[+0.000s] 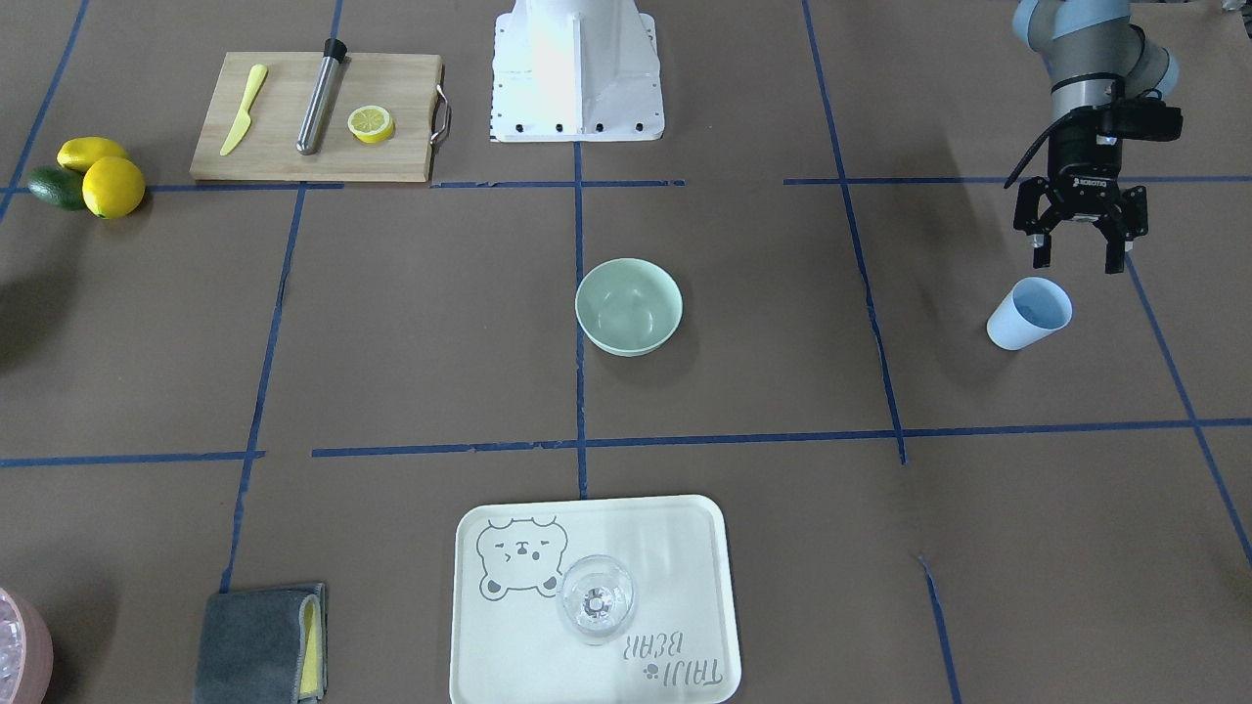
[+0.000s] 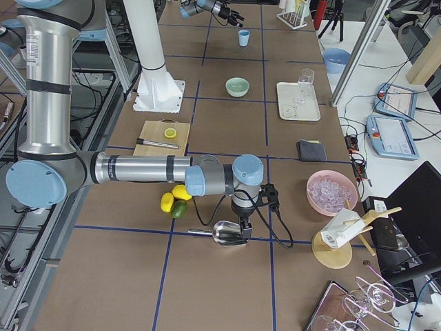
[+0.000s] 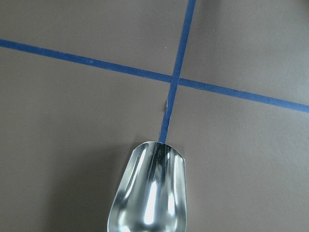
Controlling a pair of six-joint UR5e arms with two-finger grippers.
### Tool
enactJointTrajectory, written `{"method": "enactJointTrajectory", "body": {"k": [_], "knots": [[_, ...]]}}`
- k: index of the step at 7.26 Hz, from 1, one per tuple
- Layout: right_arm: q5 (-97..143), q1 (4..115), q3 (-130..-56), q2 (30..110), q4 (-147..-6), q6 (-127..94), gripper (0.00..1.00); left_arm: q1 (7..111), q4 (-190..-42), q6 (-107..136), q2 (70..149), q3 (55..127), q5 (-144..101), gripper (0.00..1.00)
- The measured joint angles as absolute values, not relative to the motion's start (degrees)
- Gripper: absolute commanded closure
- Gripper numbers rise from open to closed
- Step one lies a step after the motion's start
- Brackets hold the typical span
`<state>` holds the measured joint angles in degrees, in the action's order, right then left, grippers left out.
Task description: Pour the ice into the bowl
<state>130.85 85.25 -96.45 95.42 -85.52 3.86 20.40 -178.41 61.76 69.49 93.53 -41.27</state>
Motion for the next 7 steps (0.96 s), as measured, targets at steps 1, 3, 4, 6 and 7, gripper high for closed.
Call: {"method": "enactJointTrajectory", "body": {"k": [1, 3, 4, 6, 7], "knots": [[130.86, 85.29, -96.45, 95.44, -85.52, 3.86, 0.0, 18.52, -178.41, 62.7, 69.84, 92.14, -38.33, 0.0], [130.87, 85.33, -96.43, 95.45, -85.52, 3.87, 0.0, 15.28, -178.4, 63.64, 71.33, 89.57, -33.61, 0.0], [130.87, 85.34, -96.42, 95.45, -85.52, 3.87, 0.0, 13.97, -178.36, 63.75, 72.53, 88.2, -31.88, 0.0], [130.85, 85.34, -96.42, 95.45, -85.52, 3.87, 0.0, 12.72, -178.47, 63.8, 76.0, 84.05, -29.77, 0.0], [130.81, 85.34, -96.42, 95.45, -85.52, 3.87, 0.0, 12.51, -178.59, 63.81, 77.29, 82.31, -29.21, 0.0]]}}
